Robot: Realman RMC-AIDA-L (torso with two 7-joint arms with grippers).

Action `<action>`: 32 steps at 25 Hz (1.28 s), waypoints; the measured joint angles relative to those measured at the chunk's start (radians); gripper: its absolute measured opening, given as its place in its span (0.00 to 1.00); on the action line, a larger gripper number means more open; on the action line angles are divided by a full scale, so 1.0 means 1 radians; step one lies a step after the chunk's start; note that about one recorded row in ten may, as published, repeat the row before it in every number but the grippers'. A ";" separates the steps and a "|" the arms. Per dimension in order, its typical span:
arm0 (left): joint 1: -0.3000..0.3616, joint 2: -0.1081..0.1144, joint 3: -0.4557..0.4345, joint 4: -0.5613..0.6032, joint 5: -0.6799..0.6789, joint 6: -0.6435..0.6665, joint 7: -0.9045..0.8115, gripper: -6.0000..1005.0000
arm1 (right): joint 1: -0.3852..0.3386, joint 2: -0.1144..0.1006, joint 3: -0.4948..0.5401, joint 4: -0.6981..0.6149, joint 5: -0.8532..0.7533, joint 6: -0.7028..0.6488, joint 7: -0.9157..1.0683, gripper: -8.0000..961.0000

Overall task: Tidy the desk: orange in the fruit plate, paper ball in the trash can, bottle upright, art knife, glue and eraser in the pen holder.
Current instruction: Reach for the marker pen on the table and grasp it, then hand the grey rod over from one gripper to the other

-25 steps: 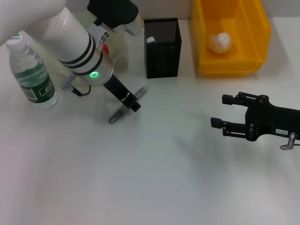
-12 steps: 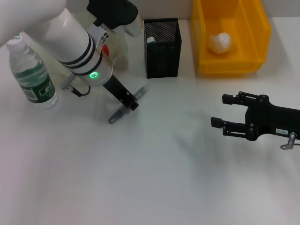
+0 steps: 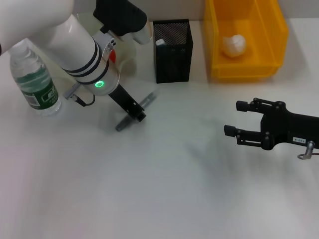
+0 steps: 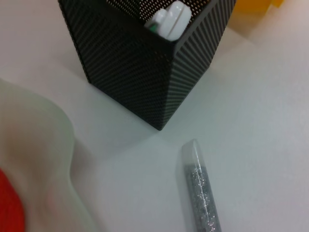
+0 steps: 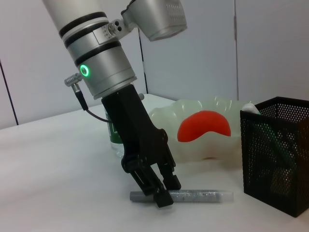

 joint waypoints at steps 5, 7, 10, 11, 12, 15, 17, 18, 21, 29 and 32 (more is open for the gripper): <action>0.000 0.000 0.000 -0.003 0.003 -0.005 0.000 0.39 | 0.001 0.000 0.000 0.000 0.000 0.000 0.000 0.68; 0.000 0.000 0.000 -0.004 0.005 -0.010 0.000 0.39 | 0.001 0.000 0.000 0.000 0.000 0.000 0.000 0.68; 0.001 0.000 0.000 -0.004 0.007 -0.011 0.000 0.31 | 0.002 0.000 0.001 0.000 0.000 0.000 0.003 0.68; 0.001 0.000 0.000 -0.004 0.007 -0.011 0.000 0.29 | 0.002 0.000 0.001 0.000 0.000 0.000 0.003 0.67; 0.002 0.000 0.000 -0.004 0.007 -0.011 0.000 0.26 | 0.002 0.000 0.002 0.000 0.000 0.000 0.003 0.67; 0.002 0.000 0.001 -0.004 0.007 -0.011 0.005 0.26 | 0.003 0.000 0.003 0.000 0.000 0.001 0.004 0.67; 0.002 0.000 0.002 -0.007 0.007 -0.011 0.010 0.26 | 0.004 0.000 0.003 0.000 0.000 0.002 0.004 0.67; 0.002 0.000 0.002 -0.011 0.007 -0.012 0.012 0.25 | 0.005 0.000 0.003 0.000 0.000 0.002 0.005 0.67; 0.000 0.000 0.004 -0.020 0.009 -0.014 0.013 0.24 | 0.005 0.000 0.003 0.000 0.000 0.003 0.006 0.67; -0.001 0.000 0.007 -0.019 0.009 -0.015 0.015 0.20 | 0.006 0.000 0.005 0.000 0.000 0.003 0.007 0.66; -0.001 0.000 0.002 -0.013 0.006 -0.015 0.015 0.18 | 0.007 0.000 0.005 0.000 0.000 0.003 0.007 0.66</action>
